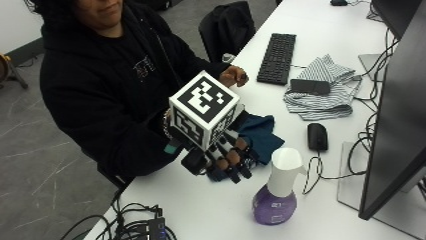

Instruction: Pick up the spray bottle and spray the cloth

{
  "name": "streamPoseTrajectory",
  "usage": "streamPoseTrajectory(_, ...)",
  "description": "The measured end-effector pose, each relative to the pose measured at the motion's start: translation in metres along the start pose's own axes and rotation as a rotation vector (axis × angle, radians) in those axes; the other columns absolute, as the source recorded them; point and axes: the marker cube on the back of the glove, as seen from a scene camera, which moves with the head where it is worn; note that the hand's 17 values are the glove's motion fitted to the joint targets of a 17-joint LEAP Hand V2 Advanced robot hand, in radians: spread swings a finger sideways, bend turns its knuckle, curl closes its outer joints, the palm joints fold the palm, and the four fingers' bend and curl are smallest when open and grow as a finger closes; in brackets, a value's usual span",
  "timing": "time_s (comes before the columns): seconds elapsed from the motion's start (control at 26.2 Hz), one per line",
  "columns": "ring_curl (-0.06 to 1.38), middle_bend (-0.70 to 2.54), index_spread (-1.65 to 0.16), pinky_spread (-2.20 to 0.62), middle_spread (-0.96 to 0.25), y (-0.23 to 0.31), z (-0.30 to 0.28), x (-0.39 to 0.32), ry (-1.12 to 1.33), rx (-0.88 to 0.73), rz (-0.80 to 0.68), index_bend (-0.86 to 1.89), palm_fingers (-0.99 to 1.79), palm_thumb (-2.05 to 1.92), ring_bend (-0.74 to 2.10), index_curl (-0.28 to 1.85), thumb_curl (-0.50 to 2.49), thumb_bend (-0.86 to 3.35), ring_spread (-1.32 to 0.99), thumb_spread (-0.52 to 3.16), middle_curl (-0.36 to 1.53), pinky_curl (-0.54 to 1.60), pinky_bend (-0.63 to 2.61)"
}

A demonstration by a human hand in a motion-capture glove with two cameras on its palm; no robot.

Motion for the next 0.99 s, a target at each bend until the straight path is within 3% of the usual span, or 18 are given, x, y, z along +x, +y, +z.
streamPoseTrajectory(0.27, 0.27, 0.2, -0.4, 0.18, 0.0, -0.042, -0.004, 0.018, -0.189, 0.102, 0.029, 0.07, 0.43, 0.47, 0.37, 0.24, 0.25, 0.01, -0.04, 1.18, 0.29, 0.31, 0.27)
streamPoseTrajectory(0.69, 0.34, 0.34, -0.38, 0.15, -0.03, -0.124, 0.01, 0.012, -0.833, 0.254, -0.092, 0.04, 0.49, 0.6, 0.54, 0.14, 0.29, 0.01, -0.08, 1.1, 0.35, 0.34, 0.33)
streamPoseTrajectory(0.99, 0.33, 0.42, -0.36, 0.14, -0.09, -0.153, 0.017, 0.015, -0.98, 0.3, -0.138, 0.17, 0.64, 0.74, 0.51, 0.18, 0.34, 0.02, -0.13, 1.0, 0.38, 0.32, 0.21)
